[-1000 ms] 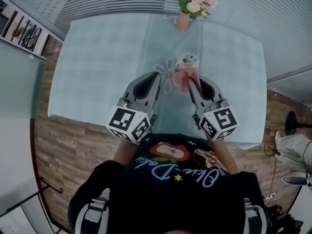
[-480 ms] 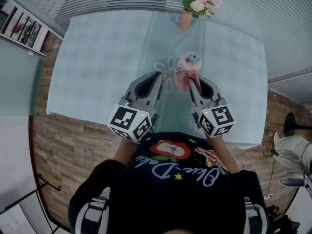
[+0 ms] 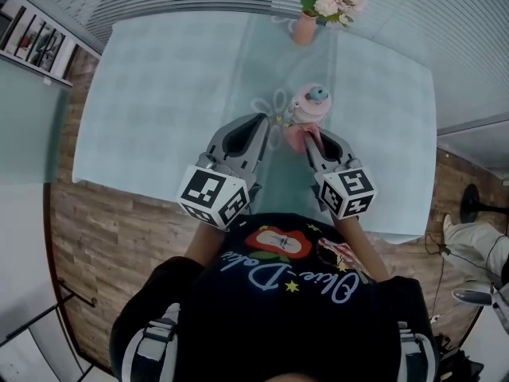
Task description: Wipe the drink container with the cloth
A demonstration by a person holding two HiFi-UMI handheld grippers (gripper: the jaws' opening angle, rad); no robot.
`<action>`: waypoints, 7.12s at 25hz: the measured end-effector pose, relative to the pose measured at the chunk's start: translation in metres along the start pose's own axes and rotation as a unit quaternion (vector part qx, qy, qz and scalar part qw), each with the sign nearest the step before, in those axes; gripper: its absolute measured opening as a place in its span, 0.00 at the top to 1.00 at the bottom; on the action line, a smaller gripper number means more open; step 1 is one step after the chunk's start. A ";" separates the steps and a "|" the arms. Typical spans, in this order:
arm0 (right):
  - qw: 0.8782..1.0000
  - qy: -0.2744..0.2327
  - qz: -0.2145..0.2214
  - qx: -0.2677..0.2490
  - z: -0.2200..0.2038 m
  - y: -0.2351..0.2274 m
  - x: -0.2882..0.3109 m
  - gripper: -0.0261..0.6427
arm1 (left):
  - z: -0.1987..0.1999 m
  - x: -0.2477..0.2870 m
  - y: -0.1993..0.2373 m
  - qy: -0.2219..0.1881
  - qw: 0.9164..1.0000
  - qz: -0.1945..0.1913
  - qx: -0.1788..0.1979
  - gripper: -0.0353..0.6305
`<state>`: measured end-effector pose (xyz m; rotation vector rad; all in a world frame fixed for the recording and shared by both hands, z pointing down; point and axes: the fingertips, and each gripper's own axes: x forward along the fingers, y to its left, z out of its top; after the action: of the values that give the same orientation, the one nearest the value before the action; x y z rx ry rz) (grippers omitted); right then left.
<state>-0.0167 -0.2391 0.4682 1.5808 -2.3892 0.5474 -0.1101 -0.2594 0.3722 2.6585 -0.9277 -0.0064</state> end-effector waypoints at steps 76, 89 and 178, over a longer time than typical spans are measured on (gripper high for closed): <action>0.994 0.073 0.021 -0.081 -0.025 -0.043 0.010 0.91 | -0.012 0.005 0.006 0.021 0.999 0.026 -0.004 0.94; 0.986 0.124 0.027 -0.107 -0.051 -0.046 0.021 0.92 | -0.012 0.008 0.003 0.019 1.000 0.025 -0.005 0.94; 0.993 0.091 0.046 -0.065 -0.013 -0.094 0.049 0.92 | -0.011 0.000 0.014 0.009 0.998 0.057 -0.014 0.94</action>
<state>0.0498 -0.3075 0.5162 1.3144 -2.3180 0.5178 -0.1178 -0.2664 0.3869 2.5728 -1.0637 0.0321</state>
